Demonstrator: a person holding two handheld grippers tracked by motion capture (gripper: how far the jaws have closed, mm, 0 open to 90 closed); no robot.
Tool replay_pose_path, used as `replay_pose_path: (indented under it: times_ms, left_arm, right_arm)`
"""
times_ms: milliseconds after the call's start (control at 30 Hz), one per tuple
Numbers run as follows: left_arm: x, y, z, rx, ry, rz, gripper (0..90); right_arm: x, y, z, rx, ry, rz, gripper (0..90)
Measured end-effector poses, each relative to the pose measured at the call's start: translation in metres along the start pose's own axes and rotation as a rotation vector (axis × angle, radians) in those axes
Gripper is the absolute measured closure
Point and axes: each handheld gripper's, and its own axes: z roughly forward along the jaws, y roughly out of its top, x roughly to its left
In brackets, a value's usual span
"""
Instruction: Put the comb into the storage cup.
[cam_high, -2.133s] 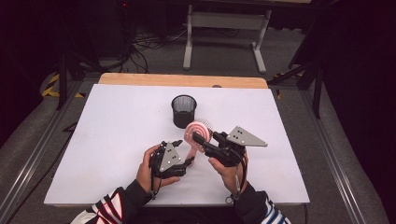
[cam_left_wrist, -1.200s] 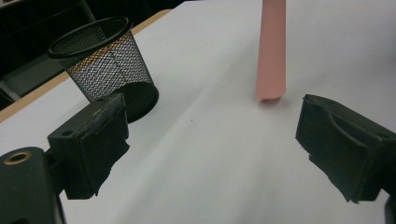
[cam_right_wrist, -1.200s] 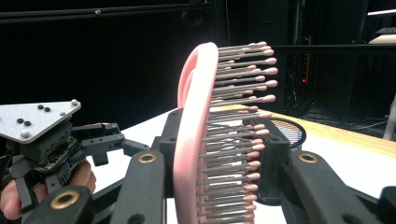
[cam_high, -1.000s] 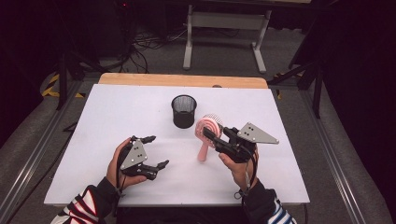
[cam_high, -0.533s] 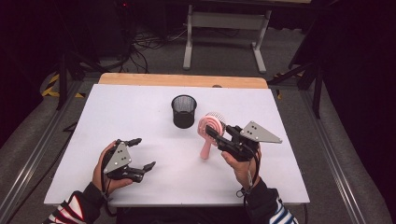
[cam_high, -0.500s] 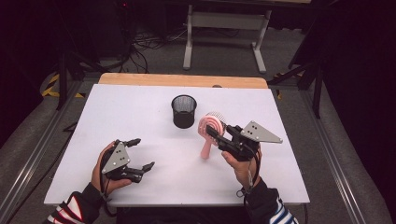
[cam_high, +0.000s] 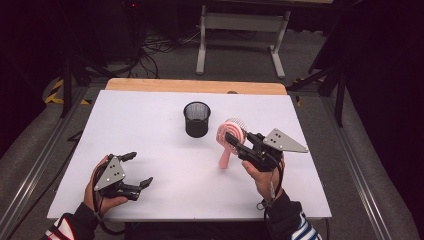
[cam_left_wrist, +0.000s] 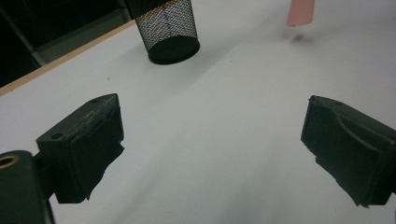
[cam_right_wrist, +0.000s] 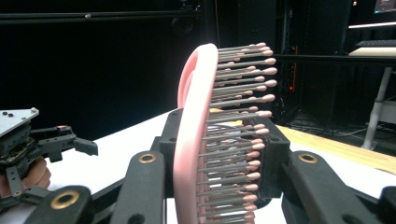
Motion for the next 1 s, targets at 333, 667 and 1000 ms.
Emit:
replay_pose_path:
  times_ms: [333, 667, 1000]
  left_arm:
    - [0.002, -0.013, -0.008, 0.023, 0.024, -0.039, 5.4]
    - [0.003, -0.013, -0.009, 0.019, 0.032, -0.047, 4.8]
    - [0.004, -0.013, -0.011, 0.014, 0.033, -0.045, 4.4]
  right_arm:
    - [-0.002, 0.004, 0.001, -0.008, -0.007, -0.013, 62.8]
    - [-0.011, 0.017, 0.003, -0.035, -0.034, -0.020, 62.8]
    - [-0.022, 0.037, 0.014, -0.043, -0.067, -0.056, 62.8]
